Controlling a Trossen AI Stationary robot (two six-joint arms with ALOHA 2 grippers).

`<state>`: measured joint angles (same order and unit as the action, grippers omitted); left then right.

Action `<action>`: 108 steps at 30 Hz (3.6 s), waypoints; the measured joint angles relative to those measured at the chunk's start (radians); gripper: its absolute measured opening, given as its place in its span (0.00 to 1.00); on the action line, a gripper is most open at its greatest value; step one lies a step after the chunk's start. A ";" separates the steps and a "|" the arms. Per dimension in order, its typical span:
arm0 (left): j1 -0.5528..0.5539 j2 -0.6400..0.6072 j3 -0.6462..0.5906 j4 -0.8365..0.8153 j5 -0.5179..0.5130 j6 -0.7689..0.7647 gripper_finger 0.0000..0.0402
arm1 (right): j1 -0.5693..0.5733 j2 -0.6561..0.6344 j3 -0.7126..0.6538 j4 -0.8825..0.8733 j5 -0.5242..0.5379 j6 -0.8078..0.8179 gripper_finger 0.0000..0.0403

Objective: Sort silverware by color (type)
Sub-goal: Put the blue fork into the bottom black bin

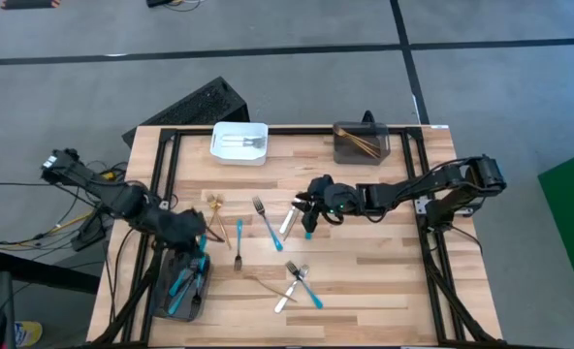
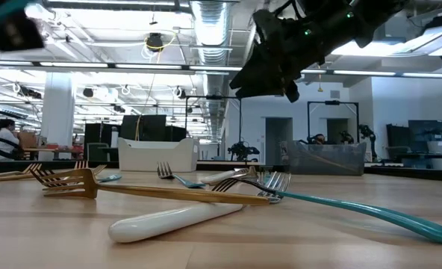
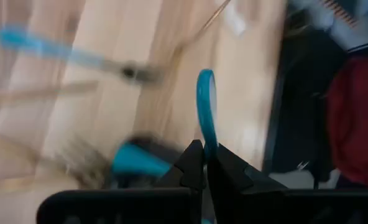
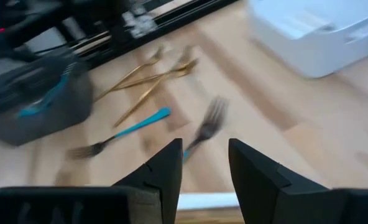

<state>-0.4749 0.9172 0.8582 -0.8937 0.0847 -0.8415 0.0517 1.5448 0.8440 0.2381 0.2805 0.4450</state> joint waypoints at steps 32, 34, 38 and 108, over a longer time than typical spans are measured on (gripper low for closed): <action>0.019 0.005 -0.138 -0.022 -0.450 -0.023 0.42 | -0.098 0.018 0.000 -0.424 0.043 0.415 0.31; 0.038 0.005 -0.138 -0.005 -0.514 0.015 0.42 | -0.087 0.036 -0.001 -0.434 0.055 0.428 0.31; 0.076 0.005 -0.138 0.046 -0.559 0.078 0.42 | -0.074 0.086 0.002 -0.412 0.055 0.456 0.31; 0.232 0.018 -0.413 0.784 -0.623 0.330 0.42 | -0.038 0.141 -0.002 -0.151 0.097 0.228 0.03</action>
<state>-0.2428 0.9356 0.4450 -0.1100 -0.5378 -0.5117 0.0142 1.6854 0.8421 0.0874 0.3779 0.6728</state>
